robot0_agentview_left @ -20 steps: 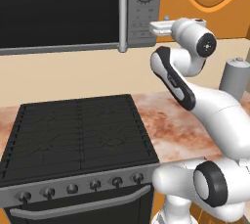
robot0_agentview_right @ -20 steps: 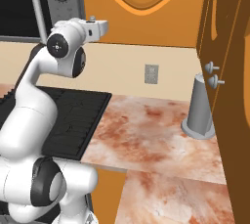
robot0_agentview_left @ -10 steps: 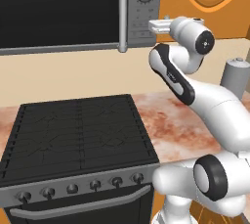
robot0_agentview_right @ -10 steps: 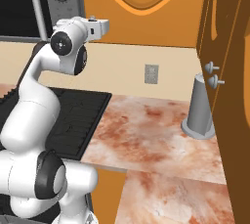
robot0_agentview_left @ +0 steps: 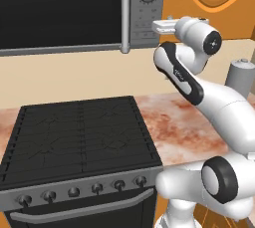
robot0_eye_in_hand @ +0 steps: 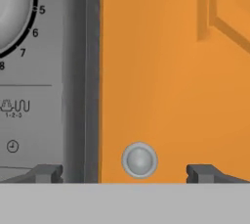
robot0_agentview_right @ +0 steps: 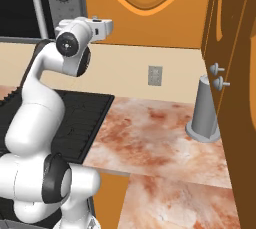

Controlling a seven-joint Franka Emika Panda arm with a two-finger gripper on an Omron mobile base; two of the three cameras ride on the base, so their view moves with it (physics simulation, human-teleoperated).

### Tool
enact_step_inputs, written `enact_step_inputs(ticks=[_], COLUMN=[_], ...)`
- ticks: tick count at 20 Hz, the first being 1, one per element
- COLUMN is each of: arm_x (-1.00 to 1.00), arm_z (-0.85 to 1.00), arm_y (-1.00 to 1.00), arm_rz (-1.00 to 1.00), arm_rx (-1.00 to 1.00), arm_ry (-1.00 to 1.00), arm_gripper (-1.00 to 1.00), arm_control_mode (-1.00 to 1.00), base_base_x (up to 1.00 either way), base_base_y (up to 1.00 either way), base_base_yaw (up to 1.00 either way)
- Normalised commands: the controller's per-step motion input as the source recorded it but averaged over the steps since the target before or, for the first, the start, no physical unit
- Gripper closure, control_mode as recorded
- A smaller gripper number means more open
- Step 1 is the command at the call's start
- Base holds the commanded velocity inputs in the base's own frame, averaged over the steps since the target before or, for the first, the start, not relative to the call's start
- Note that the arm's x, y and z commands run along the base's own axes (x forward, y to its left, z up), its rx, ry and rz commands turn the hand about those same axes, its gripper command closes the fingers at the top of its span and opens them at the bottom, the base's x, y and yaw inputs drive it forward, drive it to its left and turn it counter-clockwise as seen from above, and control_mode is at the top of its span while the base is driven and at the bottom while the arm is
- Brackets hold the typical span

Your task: Get the candle and the beer from the cabinet and move them to the dining counter.

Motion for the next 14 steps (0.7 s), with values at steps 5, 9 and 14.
enact_step_inputs(ticks=[5, 9, 14], arm_x=[0.03, 0.00, 0.00], arm_z=[0.00, 0.00, 0.00], arm_y=[-0.12, -0.08, -0.02], arm_rz=[0.00, 0.00, 0.00], arm_rx=[0.00, 0.00, 0.00], arm_ry=[0.00, 0.00, 0.00], arm_gripper=[-1.00, -1.00, -1.00], arm_control_mode=[-1.00, -1.00, -1.00], base_base_x=[0.00, 0.00, 0.00], base_base_y=[0.00, 0.00, 0.00], base_base_yaw=[0.00, 0.00, 0.00])
